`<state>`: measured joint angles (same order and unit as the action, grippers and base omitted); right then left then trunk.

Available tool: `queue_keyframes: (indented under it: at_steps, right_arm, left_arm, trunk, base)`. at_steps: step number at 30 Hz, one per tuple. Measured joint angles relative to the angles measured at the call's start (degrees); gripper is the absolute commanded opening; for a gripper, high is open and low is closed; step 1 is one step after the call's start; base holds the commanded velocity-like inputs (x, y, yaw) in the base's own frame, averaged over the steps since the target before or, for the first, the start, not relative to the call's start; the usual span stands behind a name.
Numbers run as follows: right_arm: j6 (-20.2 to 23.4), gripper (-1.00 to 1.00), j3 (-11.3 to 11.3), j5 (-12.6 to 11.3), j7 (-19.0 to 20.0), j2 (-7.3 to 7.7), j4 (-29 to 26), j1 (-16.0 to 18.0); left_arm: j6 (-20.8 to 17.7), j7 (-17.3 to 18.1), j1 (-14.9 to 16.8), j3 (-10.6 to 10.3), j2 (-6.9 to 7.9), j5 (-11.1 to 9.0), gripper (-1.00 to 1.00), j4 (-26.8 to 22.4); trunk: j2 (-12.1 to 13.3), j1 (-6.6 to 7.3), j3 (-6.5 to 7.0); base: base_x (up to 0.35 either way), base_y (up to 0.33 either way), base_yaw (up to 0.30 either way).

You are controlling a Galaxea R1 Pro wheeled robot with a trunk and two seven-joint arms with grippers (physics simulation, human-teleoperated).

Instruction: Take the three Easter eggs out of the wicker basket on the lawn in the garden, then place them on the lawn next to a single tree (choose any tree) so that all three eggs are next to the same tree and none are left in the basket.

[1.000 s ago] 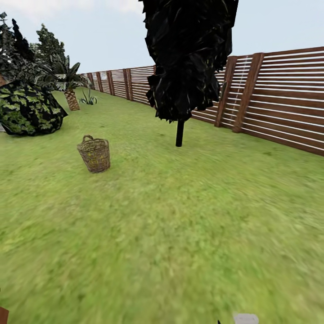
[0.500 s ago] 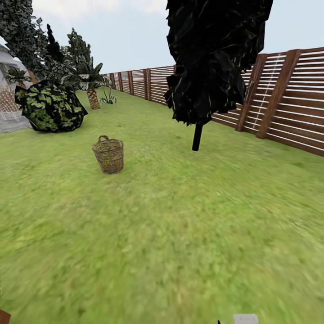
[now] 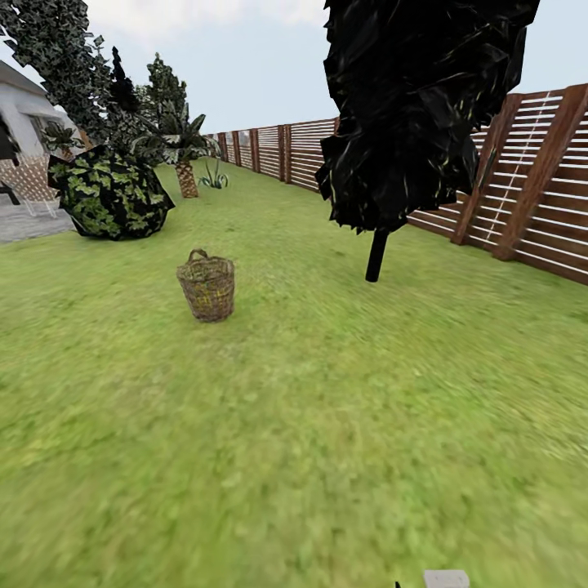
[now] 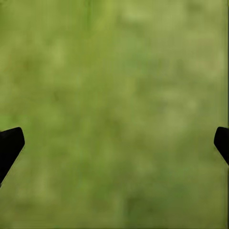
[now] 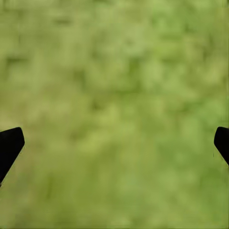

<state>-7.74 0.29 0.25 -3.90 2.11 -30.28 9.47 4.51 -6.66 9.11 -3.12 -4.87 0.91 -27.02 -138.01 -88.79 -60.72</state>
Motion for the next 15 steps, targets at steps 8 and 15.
queue_keyframes:
  at_steps: [8, 15]
  right_arm:
    - [0.0, 1.0, 0.0, 0.0, 0.0, 0.0, 0.0, 0.0]
    - [0.0, 1.0, -0.1, 0.0, 0.0, 0.0, 0.0, 0.0]
  left_arm:
    - [0.0, 0.0, 0.0, -0.2, -0.01, 0.0, 1.0, 0.0]
    - [0.0, 0.0, 0.0, -2.0, -0.01, 0.0, 1.0, 0.0]
  trunk:
    - [0.0, 0.0, 0.0]
    - [0.0, 0.0, 0.0]
  base:
    - [0.323, -0.151, 0.0]
    - [0.31, -0.176, 0.0]
